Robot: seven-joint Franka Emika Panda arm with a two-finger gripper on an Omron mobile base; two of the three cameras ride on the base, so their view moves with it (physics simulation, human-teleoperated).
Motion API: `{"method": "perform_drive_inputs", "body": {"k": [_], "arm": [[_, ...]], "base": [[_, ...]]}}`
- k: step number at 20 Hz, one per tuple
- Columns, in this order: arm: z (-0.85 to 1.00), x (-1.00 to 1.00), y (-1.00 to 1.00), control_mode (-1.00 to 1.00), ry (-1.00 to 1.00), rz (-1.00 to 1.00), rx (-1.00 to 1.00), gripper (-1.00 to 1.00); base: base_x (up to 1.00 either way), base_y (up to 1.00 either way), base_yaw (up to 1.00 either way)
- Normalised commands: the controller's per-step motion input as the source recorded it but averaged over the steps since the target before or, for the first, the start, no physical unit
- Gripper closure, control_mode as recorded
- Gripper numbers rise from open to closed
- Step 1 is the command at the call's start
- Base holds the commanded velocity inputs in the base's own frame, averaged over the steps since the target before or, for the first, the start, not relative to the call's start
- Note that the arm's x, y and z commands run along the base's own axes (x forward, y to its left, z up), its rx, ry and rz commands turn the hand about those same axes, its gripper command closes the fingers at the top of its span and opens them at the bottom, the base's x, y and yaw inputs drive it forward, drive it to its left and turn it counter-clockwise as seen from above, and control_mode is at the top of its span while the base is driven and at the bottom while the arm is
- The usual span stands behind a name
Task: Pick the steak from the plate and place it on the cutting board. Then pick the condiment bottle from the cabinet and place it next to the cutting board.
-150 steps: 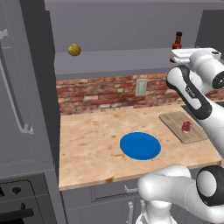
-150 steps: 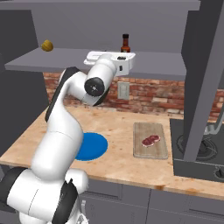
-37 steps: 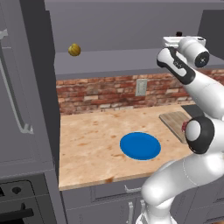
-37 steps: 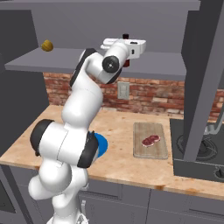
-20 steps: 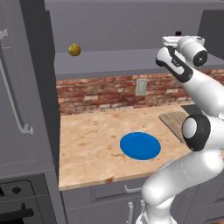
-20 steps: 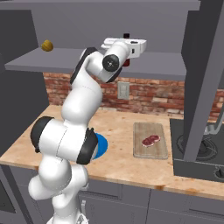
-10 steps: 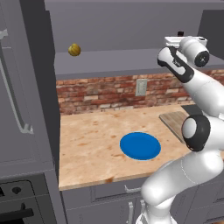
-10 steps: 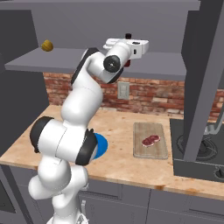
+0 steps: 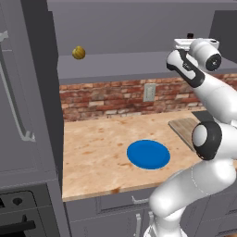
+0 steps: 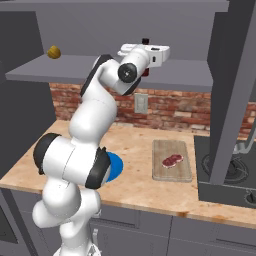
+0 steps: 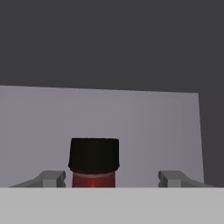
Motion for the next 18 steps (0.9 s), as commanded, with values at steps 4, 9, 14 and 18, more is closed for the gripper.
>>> {"method": "perform_drive_inputs", "body": {"k": [4,9,14,18], "arm": [[0.00,0.00,0.00,-1.00,0.00,0.00,0.00,1.00],[0.00,0.00,0.00,-1.00,0.00,0.00,0.00,1.00],[0.00,0.00,0.00,-1.00,0.03,0.00,0.00,1.00],[0.00,0.00,0.05,-1.00,0.07,0.00,0.00,1.00]], "base": [[0.00,0.00,0.00],[0.00,0.00,0.00],[0.00,0.00,0.00],[0.00,0.00,0.00]]}}
